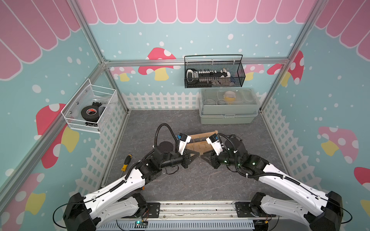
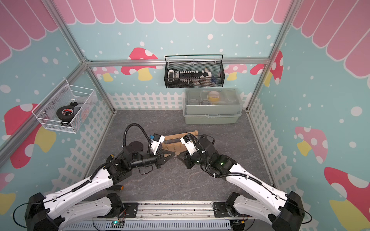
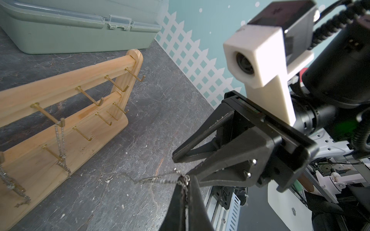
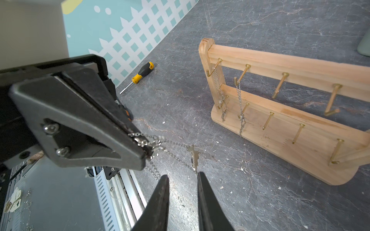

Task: Hang the necklace on the jewelry display stand
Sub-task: Pick up the necklace from the center of the board.

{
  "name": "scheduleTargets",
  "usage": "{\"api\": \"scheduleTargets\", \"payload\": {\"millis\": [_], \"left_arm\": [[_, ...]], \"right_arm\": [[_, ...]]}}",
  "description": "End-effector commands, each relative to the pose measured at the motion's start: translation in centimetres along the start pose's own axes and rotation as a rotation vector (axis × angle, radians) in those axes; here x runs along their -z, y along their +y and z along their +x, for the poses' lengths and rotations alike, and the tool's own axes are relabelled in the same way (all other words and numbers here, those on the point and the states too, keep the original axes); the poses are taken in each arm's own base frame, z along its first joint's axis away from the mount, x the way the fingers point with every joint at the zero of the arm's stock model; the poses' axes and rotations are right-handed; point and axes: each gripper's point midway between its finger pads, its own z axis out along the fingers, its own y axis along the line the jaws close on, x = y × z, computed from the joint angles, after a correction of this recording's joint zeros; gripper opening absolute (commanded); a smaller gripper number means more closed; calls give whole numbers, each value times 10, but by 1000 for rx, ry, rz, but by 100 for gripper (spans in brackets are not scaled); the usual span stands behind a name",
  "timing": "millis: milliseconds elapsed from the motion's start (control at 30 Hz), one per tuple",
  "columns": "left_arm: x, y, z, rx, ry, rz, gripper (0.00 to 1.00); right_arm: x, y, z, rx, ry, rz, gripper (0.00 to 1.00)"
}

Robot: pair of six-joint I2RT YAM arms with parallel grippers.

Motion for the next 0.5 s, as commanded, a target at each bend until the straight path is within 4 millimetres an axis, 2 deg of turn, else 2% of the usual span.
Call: {"api": "scheduleTargets", "payload": {"millis": [0, 233, 467], "left_arm": [[4, -10, -15, -7, -40, 32, 0], [3, -11, -16, -2, -40, 39, 0], [2, -11, -14, 1, -33, 44, 0]], "right_arm": [[-2, 0, 3, 23, -4, 5, 25], [-11, 2, 2, 43, -4, 5, 23], [-11, 1, -1, 60, -15, 27, 22]]}}
